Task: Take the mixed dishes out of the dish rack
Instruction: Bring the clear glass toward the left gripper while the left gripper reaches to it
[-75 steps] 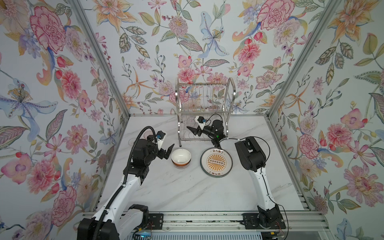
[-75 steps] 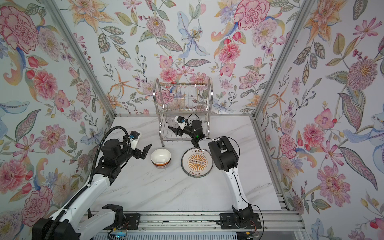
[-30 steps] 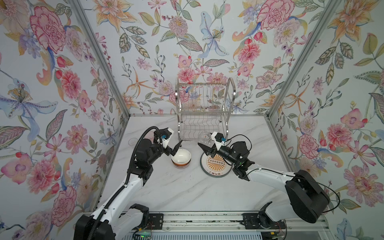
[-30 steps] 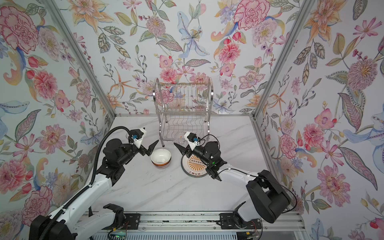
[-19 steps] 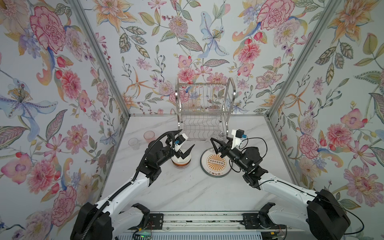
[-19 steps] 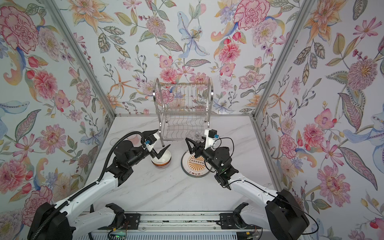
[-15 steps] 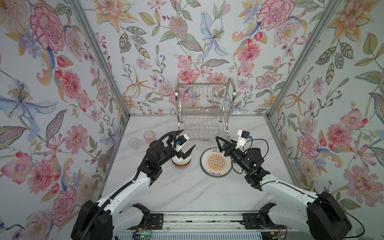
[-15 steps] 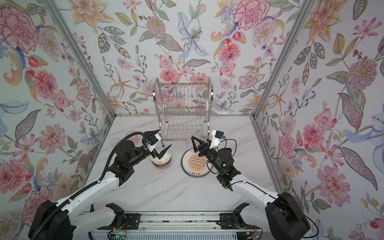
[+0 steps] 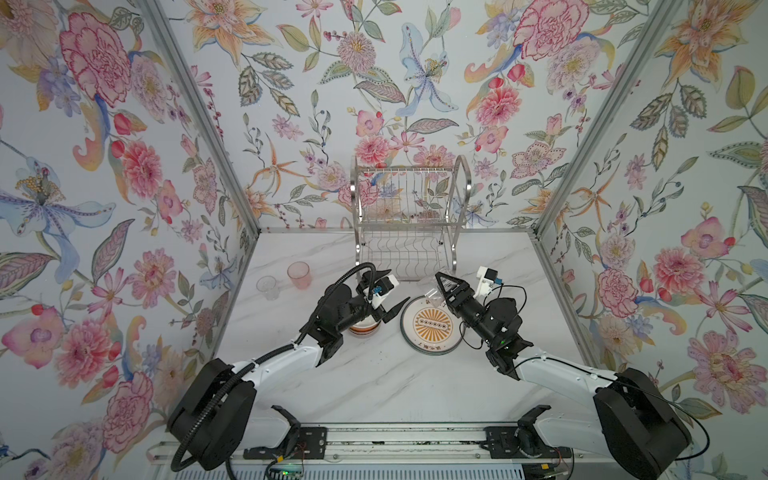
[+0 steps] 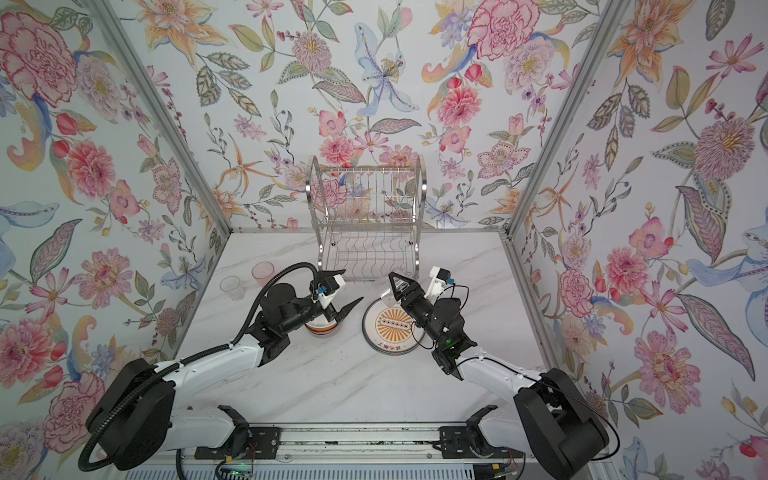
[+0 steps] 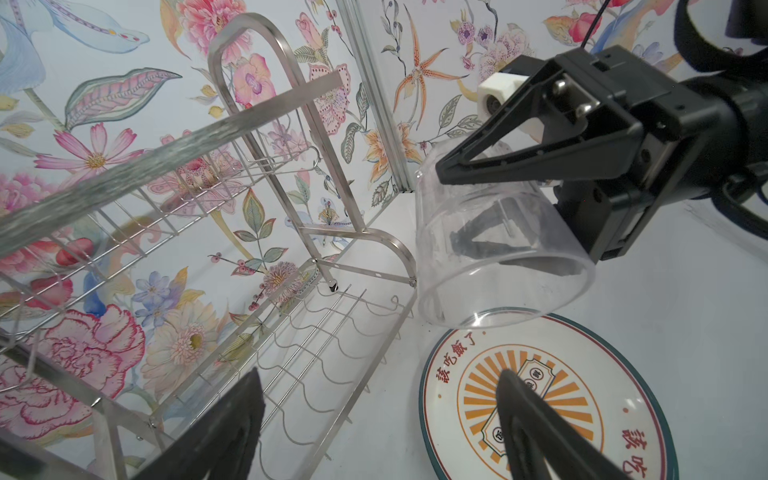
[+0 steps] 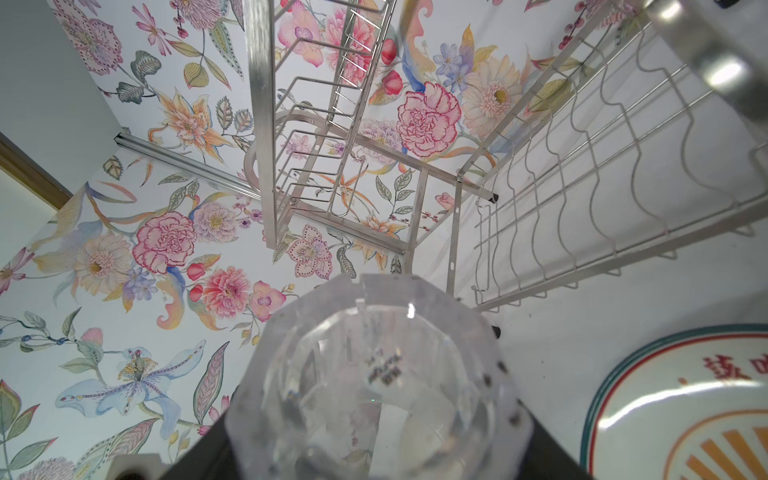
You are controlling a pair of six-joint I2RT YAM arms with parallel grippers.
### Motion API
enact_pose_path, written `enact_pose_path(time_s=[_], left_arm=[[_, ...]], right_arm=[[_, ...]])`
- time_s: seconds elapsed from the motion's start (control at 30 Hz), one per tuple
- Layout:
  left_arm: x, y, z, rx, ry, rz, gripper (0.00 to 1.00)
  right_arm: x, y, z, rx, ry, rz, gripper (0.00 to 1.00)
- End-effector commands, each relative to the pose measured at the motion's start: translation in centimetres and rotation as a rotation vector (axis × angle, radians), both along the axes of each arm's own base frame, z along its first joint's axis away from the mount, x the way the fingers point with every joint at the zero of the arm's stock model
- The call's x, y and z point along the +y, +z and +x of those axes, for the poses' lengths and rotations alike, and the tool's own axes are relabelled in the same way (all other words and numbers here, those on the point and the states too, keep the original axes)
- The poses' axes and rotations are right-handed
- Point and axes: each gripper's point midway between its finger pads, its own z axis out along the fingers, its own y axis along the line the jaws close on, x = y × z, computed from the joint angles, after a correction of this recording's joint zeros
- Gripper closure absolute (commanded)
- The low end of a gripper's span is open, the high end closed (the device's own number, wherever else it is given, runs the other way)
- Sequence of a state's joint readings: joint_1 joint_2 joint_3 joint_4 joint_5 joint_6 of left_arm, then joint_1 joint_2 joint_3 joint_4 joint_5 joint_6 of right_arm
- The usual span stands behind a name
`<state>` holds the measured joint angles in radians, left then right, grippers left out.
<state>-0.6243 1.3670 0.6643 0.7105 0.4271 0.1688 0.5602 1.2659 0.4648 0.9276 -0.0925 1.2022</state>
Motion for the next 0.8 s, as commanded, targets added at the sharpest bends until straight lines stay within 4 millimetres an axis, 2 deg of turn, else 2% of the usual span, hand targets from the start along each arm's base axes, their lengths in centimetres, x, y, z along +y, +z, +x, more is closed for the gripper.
enact_pose_path(time_s=[0.0,0.13,0.2,0.23,0.33,0.43,0.77], left_arm=[[-2.4,2.3,-0.3,-0.044,-0.077,-0.076,0.14],[-4.6,1.5,0.5,-0.035,-0.113,-0.071,0.18],[-5.4,2.0,0.4,-0.051,-0.132,-0.083,0.19],[-6.0,0.7,0.8,-0.033,-0.137,-0.07,0.19],[-6.8,0.6,0.9,-0.014,-0.152,-0.088,0.21],[-7.3,0.5,1.0,-0.016,-0.158,-0.099,0.25],[-8.1,0.9,1.6,0.013,-0.167,-0.209,0.46]], right_arm=[[0.0,2.9,0.2,-0.063,0.011,0.096,1.0],[0.0,3.1,0.3,-0.078,0.017,0.112,1.0],[-0.1,3.2,0.3,-0.081,0.013,0.113,1.0],[-0.2,3.2,0.3,-0.082,0.01,0.114,1.0],[-0.3,2.9,0.1,-0.077,0.01,0.107,1.0],[-0.6,2.2,0.1,-0.065,0.002,0.104,1.0],[-0.5,1.9,0.1,-0.061,0.016,0.12,1.0]])
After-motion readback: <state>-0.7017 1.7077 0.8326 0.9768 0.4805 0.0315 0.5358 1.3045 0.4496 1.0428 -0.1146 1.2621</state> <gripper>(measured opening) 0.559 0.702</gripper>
